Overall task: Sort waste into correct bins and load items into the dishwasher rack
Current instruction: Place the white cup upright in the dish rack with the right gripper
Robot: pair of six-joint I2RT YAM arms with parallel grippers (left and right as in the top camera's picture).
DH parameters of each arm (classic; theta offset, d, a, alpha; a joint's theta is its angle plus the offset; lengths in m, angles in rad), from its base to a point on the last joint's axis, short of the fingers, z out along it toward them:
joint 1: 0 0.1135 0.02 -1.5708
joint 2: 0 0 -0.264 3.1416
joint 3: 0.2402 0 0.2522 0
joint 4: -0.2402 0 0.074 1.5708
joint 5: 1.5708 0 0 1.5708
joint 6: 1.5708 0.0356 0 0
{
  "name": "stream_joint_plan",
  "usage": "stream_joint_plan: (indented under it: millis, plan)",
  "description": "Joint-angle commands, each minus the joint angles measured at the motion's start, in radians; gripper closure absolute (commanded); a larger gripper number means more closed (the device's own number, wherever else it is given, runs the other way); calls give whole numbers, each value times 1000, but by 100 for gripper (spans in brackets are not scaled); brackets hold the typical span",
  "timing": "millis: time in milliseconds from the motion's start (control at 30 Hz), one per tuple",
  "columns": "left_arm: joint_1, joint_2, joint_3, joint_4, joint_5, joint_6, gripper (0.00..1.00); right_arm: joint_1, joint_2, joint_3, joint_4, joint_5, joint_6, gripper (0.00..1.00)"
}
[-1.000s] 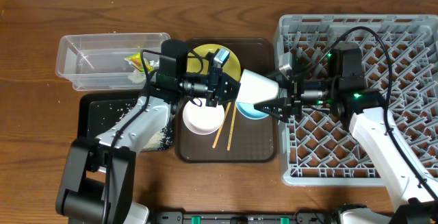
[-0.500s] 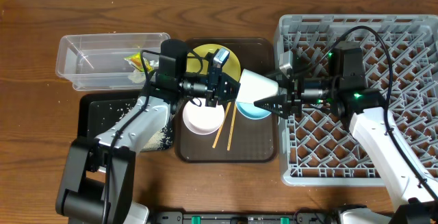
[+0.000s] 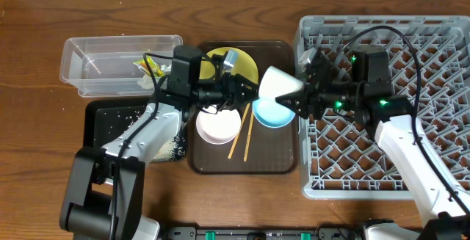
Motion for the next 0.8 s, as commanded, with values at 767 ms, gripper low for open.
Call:
stream_joint_plan:
  millis: [767]
  plan:
    - [44,-410,66,-882,-961,488,60,-385,-67,413,-1021,848,298,64]
